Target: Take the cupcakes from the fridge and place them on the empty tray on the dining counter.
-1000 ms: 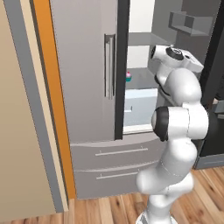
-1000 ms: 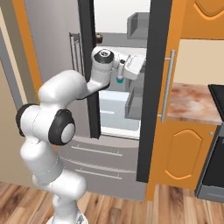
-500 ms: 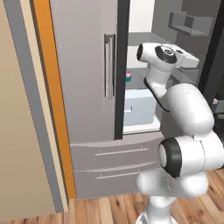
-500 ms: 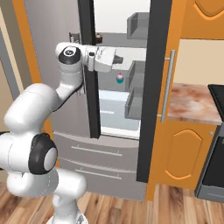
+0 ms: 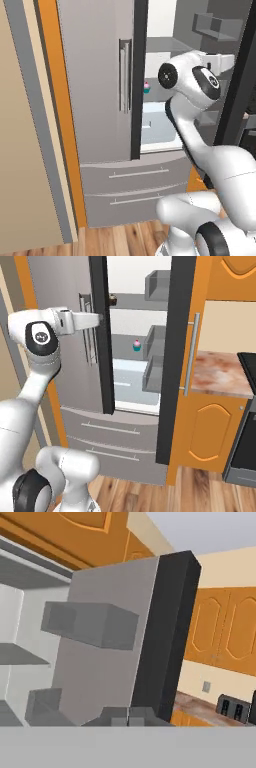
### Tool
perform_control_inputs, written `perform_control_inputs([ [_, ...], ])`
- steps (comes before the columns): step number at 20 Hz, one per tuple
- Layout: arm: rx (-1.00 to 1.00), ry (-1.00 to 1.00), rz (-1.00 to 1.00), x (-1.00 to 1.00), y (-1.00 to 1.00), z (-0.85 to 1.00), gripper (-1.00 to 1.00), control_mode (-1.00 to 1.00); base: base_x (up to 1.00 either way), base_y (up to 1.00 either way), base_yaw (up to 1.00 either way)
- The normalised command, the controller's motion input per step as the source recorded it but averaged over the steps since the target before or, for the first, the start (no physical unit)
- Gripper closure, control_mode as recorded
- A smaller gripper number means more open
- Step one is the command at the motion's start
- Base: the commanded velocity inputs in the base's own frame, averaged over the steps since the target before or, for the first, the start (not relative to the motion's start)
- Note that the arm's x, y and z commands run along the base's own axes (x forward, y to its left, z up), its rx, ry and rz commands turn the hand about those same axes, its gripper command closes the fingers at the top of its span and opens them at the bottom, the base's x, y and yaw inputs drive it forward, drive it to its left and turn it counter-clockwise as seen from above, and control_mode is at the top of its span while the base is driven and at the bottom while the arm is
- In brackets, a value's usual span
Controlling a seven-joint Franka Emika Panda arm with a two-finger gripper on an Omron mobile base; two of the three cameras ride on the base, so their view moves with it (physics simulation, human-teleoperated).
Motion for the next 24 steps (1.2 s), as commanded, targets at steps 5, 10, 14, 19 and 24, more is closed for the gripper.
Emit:
perform_control_inputs([
  [5, 0.22, 0.29, 0.24, -0.52, 0.97, -0.15, 1.0, -1.0, 0.0, 0.0, 0.0],
  [10, 0.14, 0.46, 0.56, -0.01, 0.72, -0.24, 1.0, -1.0, 0.0, 0.0, 0.0],
  [14, 0.21, 0.1, 0.58, 0.0, 0.42, -0.57, 1.0, -1.0, 0.0, 0.0, 0.0],
  [19, 0.36, -0.02, 0.25, 0.0, 0.26, -0.87, 1.0, -1.0, 0.0, 0.0, 0.0],
  [24, 0.38, -0.21, 0.0, 0.0, 0.25, -0.69, 1.0, -1.0, 0.0, 0.0, 0.0],
])
